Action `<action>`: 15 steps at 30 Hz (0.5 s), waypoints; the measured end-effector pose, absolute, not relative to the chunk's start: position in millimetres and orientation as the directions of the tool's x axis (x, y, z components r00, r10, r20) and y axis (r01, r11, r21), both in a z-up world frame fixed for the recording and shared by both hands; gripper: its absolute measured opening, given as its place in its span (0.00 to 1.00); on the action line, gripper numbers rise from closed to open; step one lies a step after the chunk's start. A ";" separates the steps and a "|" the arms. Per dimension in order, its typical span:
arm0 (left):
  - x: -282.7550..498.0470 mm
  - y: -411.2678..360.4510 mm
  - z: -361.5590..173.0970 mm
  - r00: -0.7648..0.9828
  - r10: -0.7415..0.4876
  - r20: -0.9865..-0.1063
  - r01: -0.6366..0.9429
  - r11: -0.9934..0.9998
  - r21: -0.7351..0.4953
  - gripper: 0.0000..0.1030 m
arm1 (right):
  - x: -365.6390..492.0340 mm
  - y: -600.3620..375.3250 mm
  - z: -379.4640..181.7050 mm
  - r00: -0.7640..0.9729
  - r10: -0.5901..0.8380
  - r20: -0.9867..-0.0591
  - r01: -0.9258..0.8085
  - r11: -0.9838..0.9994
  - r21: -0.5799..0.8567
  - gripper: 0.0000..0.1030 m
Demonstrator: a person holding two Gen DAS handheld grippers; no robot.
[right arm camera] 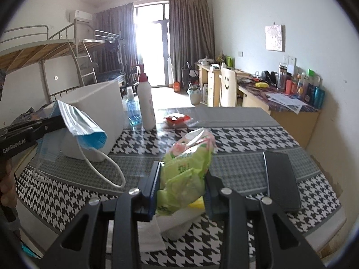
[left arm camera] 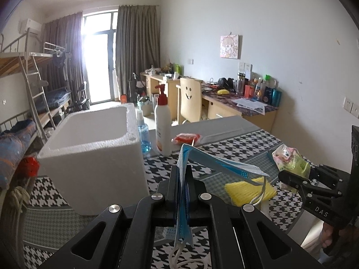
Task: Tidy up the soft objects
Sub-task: 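Carry the blue mask and green bag with both tools over the white foam box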
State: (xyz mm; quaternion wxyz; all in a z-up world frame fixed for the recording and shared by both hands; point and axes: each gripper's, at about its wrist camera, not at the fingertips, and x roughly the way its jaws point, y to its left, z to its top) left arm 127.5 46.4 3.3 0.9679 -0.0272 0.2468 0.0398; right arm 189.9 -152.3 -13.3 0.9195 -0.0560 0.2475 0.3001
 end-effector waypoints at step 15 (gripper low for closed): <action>137.5 57.6 26.6 0.896 0.072 -0.438 -0.091 0.996 -0.023 0.04 | 198.7 -134.8 6.3 0.698 0.560 -0.447 -0.612 0.790 0.034 0.37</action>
